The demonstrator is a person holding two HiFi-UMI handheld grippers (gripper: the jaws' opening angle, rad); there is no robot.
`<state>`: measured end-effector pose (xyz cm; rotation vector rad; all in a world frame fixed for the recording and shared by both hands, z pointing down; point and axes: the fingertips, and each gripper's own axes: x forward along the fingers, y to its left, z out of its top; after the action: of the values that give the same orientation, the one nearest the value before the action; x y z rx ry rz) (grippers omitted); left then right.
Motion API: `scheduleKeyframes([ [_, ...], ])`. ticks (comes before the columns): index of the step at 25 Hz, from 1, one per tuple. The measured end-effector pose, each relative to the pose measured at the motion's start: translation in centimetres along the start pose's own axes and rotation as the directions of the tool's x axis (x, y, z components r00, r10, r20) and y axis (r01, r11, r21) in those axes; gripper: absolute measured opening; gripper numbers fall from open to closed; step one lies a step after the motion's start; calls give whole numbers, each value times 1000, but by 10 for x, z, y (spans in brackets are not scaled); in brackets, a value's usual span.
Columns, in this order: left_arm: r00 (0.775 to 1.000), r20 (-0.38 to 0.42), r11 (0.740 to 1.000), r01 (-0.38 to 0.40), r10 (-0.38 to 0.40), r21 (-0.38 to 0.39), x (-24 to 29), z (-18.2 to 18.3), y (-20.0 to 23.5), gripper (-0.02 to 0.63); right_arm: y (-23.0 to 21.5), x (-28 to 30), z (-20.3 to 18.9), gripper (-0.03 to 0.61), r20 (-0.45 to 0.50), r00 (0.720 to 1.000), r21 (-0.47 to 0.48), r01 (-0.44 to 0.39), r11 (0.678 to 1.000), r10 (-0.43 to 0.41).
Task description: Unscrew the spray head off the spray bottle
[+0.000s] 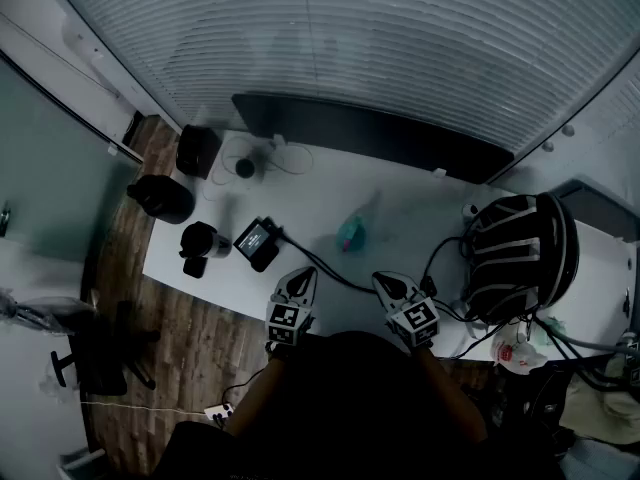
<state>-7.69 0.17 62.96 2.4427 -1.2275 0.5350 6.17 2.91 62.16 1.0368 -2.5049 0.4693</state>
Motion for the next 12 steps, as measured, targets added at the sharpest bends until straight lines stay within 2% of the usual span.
scheduleKeyframes([
  [3, 999, 22, 998, 22, -23, 54, 17, 2, 0, 5, -6, 9, 4, 2, 16, 1000, 4, -2, 1000, 2],
  [8, 994, -65, 990, 89, -82, 112, 52, -19, -4, 6, -8, 15, 19, 2, 29, 999, 12, -18, 1000, 18],
  [12, 991, -77, 980, 119, -107, 162, 77, -24, -7, 67, -11, 9, 31, 2, 16, 1000, -29, -8, 1000, 8],
])
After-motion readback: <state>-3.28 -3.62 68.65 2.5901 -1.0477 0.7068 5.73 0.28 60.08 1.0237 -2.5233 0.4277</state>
